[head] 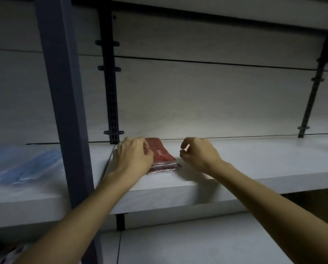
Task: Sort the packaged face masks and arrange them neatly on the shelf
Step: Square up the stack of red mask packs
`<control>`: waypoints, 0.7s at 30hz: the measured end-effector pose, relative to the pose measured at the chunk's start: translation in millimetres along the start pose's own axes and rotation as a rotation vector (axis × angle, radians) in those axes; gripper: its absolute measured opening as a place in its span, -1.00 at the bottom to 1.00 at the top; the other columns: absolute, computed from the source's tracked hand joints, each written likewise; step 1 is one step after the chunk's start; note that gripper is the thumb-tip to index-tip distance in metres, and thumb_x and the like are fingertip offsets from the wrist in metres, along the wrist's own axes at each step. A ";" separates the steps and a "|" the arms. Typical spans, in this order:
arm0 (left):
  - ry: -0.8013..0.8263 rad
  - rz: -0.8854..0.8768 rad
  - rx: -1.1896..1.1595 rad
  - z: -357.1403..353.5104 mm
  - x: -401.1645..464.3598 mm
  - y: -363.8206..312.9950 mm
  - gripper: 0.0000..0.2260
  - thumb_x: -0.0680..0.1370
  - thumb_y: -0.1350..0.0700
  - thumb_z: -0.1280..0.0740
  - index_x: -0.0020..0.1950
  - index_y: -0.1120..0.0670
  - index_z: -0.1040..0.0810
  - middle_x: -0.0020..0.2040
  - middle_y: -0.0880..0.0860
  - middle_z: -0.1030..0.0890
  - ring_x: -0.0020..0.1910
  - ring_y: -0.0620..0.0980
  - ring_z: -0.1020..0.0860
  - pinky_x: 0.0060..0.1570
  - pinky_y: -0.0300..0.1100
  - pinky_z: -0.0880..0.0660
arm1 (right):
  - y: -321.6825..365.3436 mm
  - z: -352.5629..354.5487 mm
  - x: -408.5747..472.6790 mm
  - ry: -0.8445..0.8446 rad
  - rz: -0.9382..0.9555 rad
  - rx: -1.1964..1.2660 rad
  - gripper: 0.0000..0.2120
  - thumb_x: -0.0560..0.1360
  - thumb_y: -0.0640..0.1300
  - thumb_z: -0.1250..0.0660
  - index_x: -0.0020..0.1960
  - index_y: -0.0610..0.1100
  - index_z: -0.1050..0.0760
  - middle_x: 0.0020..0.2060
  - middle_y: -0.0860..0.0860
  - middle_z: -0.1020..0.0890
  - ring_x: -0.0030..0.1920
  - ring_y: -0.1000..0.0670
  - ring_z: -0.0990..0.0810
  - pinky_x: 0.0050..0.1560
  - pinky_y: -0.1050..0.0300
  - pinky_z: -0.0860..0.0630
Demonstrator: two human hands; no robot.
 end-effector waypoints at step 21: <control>0.328 0.665 -1.163 -47.1 40.8 -15.4 -0.78 0.39 0.32 -0.46 0.02 0.26 -0.62 -0.14 0.22 -0.69 -0.23 0.14 -0.67 -0.22 -0.07 -0.61 | -21.8 -37.3 69.4 0.498 -0.230 0.867 -0.53 0.32 0.02 -0.55 0.08 -0.27 -0.59 -0.11 -0.15 -0.72 -0.24 -0.04 -0.66 -0.19 0.11 -0.61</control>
Point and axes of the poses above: each hand's wrist, its own x-axis towards the middle knuckle, its own z-axis out of the back of the hand, y = z × x, the point moved 2 cm from there along x, towards the middle knuckle
